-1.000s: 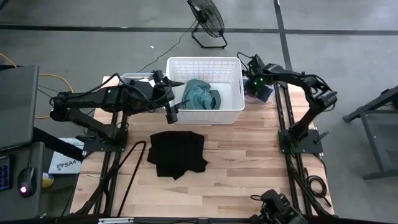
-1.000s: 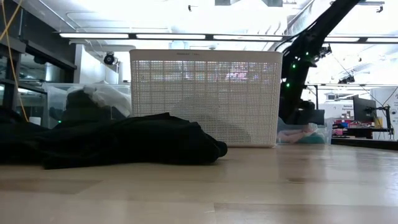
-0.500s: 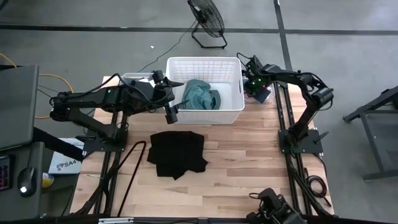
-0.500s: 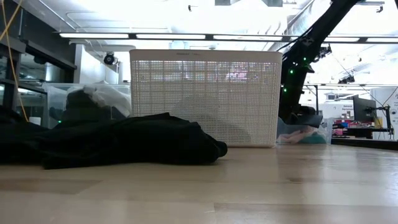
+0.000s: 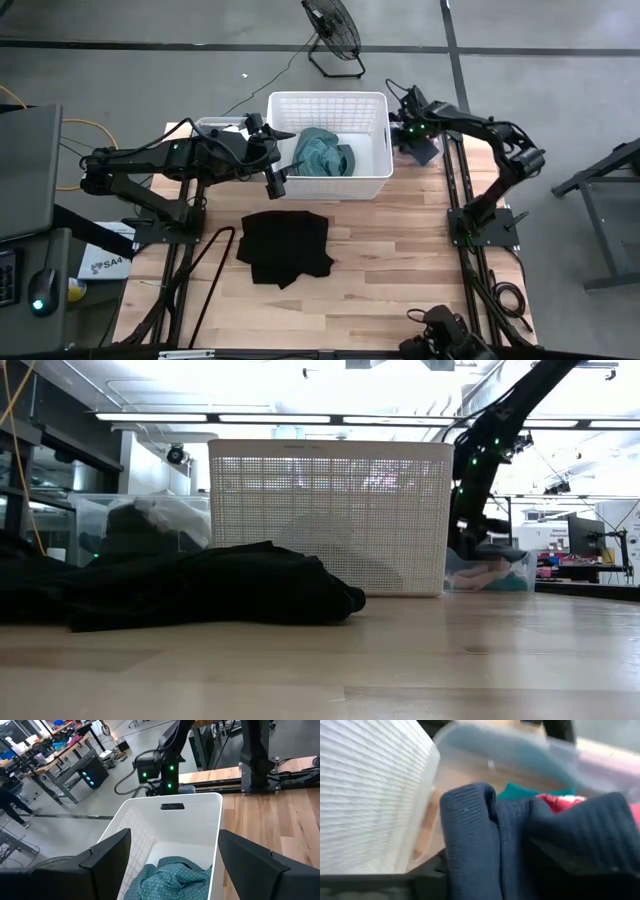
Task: Pick & Place Cloths
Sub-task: Put the blue sock into the right transparent bin
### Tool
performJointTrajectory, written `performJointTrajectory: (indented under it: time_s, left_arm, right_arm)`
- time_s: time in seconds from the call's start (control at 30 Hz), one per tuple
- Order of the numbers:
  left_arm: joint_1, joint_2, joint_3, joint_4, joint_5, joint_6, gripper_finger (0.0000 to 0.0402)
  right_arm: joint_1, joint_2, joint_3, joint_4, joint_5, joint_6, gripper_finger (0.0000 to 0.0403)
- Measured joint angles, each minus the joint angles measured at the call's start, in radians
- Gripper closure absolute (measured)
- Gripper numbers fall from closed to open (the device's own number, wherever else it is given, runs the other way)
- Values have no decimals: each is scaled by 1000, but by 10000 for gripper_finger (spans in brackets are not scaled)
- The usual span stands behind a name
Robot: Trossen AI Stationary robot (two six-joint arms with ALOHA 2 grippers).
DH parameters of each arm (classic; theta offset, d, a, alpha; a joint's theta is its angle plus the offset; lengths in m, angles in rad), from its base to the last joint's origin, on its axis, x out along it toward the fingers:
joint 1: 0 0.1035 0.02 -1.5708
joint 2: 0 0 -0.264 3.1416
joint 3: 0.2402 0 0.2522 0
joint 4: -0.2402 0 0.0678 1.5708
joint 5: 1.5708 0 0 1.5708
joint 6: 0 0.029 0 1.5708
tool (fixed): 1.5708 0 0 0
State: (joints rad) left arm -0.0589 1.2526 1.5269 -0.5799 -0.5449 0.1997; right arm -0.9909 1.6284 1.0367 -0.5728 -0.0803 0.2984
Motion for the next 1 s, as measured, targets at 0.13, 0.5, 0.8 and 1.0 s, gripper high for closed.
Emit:
performJointTrajectory:
  time_s: [0.13, 0.5, 0.8, 1.0]
  left_arm:
    - [0, 0, 0, -10, 0, 0, 107]
    - [0, 0, 0, -23, 2, -3, 107]
    - [0, 0, 0, -46, 3, -18, 107]
    - [0, 0, 0, -67, 3, -28, 107]
  right_arm:
    - [0, -64, 0, 2, 3, -1, 186]
    - [0, -182, 0, -86, -43, 98, 174]
    - [25, -295, 0, -315, -62, 147, 191]
    - [99, -305, 0, -393, 27, 210, 198]
